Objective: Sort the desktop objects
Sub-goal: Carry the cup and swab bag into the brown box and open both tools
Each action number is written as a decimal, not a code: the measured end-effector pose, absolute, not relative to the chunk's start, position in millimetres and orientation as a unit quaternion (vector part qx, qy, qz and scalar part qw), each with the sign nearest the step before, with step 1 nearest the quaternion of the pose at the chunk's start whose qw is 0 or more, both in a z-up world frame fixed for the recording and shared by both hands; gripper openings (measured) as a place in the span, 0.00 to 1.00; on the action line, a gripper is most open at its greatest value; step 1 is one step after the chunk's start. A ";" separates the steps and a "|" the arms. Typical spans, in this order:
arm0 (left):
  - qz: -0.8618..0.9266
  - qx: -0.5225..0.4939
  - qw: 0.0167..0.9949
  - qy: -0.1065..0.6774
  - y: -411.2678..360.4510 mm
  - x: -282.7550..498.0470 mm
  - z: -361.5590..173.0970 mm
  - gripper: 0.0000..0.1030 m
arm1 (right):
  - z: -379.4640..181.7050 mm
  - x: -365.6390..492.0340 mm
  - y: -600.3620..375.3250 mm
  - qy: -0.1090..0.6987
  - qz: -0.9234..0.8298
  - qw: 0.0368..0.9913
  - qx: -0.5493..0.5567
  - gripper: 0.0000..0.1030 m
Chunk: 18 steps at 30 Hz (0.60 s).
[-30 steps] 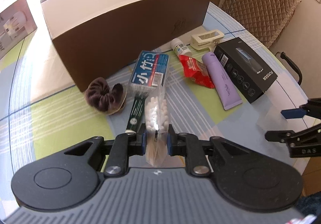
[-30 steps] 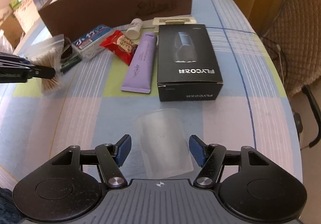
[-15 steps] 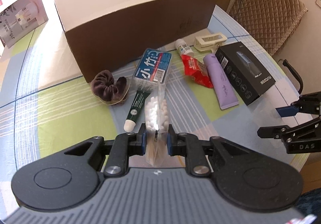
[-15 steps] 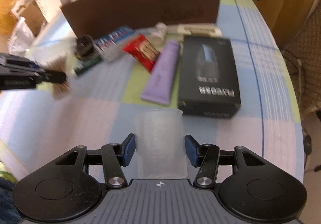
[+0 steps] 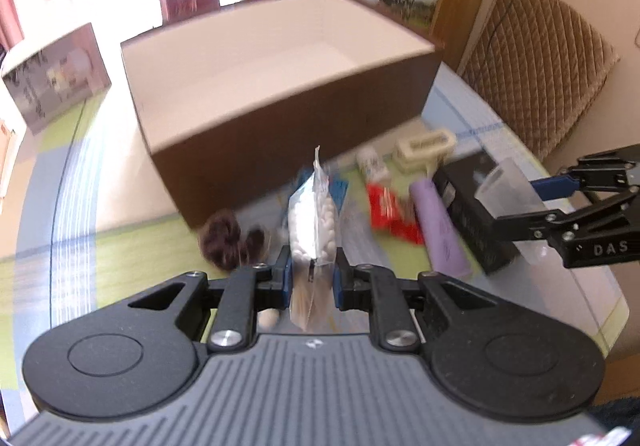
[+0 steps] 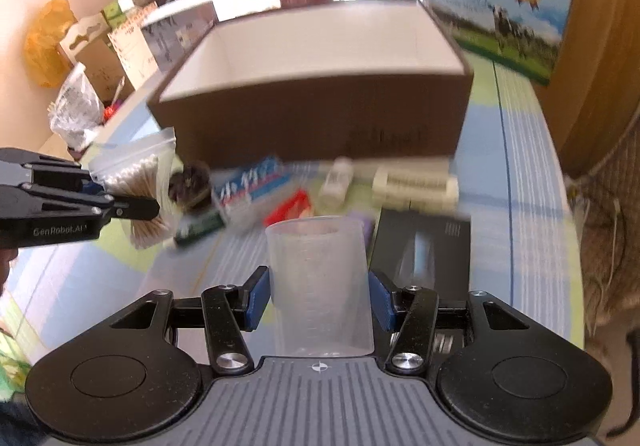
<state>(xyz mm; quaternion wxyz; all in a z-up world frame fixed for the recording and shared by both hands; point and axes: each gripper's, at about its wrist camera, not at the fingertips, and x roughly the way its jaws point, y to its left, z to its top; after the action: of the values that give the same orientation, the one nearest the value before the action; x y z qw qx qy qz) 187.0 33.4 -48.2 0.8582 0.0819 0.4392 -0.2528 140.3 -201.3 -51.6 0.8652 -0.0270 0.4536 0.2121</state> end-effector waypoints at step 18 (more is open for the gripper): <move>-0.198 0.070 0.906 0.368 25.4 300.9 8.3 0.15 | 9.2 286.6 -173.3 0.353 0.246 0.899 -0.083 0.49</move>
<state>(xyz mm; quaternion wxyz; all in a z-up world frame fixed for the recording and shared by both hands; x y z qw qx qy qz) 300.9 25.4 8.3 0.9058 0.0700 0.3682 -0.1975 286.6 -173.3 9.2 0.8988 -0.0834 0.3528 0.2464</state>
